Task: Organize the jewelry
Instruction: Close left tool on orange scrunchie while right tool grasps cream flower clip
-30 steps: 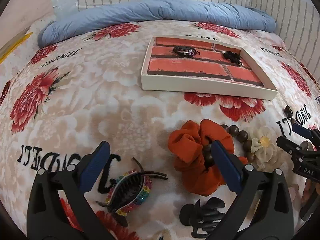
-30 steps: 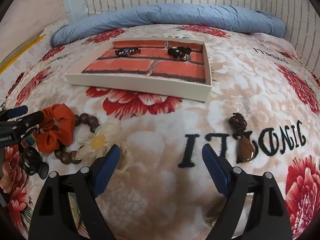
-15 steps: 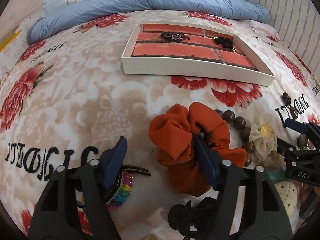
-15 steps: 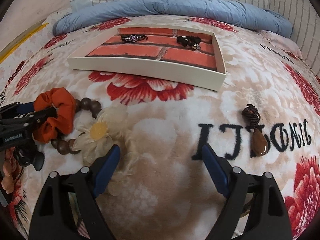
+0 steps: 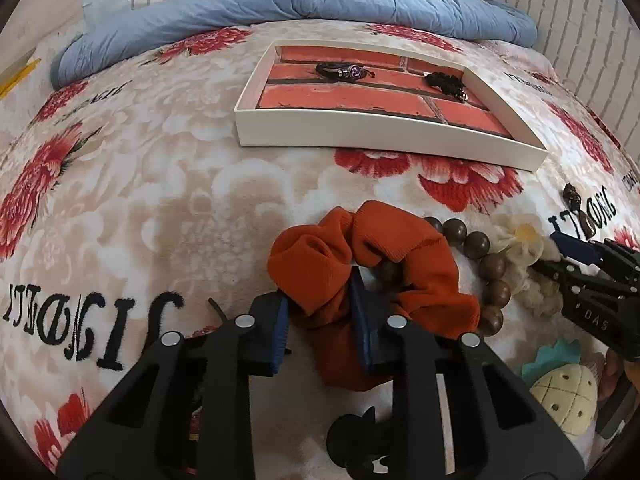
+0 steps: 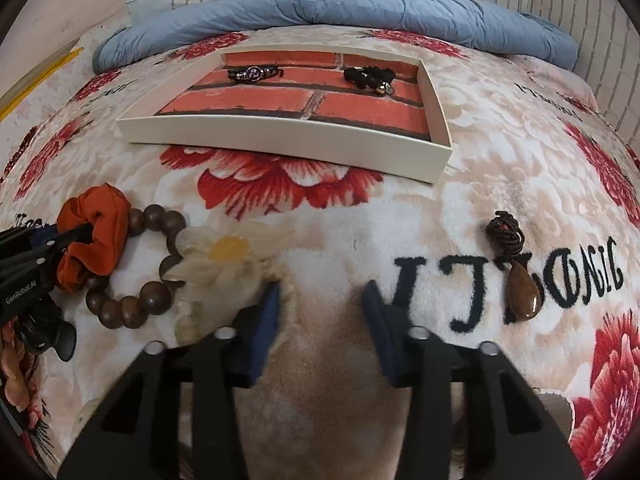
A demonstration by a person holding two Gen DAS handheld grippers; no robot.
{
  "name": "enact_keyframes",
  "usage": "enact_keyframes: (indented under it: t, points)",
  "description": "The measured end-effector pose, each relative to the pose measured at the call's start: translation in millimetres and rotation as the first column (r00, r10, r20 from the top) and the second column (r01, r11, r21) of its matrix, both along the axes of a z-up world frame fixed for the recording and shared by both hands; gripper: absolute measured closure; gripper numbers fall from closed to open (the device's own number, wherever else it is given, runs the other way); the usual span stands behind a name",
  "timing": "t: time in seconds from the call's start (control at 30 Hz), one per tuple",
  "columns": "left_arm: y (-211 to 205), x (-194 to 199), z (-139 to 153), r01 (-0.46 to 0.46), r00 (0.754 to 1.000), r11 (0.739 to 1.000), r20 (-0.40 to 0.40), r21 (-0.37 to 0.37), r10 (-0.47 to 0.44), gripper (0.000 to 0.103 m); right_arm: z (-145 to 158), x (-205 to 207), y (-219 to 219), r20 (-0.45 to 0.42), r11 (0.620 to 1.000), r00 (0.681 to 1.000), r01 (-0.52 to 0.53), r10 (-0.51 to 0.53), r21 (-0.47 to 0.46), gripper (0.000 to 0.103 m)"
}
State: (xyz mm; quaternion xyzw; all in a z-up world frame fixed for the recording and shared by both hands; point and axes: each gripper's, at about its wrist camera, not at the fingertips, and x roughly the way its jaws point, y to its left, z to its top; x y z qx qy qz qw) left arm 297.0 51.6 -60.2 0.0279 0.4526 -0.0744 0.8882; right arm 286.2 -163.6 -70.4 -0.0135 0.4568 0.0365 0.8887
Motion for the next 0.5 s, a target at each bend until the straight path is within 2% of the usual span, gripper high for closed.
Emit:
enact_keyframes:
  t: [0.03, 0.1, 0.17, 0.33, 0.5]
  points:
    - [-1.6, -0.3, 0.4, 0.005, 1.000, 1.000, 0.006, 0.003, -0.005, 0.081, 0.2, 0.1, 0.9, 0.001, 1.000, 1.000, -0.004, 0.004, -0.003, 0.071]
    - [-2.6, -0.5, 1.4, 0.005, 1.000, 1.000, 0.014, 0.008, -0.005, 0.084, 0.6, 0.3, 2.7, 0.002, 1.000, 1.000, -0.015, 0.015, -0.005, 0.085]
    - [-2.1, -0.3, 1.8, 0.004, 1.000, 1.000, 0.021, 0.008, -0.004, 0.086, 1.2, -0.1, 5.6, 0.007, 1.000, 1.000, -0.029, 0.029, -0.009, 0.093]
    - [-0.1, -0.5, 4.9, -0.001, 0.999, 1.000, 0.039, -0.005, 0.001, 0.088, 3.8, -1.3, 4.9, 0.013, 0.999, 0.999, -0.034, 0.034, 0.002, 0.095]
    - [3.2, -1.4, 14.0, -0.012, 0.998, 1.000, 0.064, -0.015, 0.013, 0.090, 13.8, -5.2, 2.6, 0.057, 0.999, 0.998, -0.036, 0.036, 0.002, 0.096]
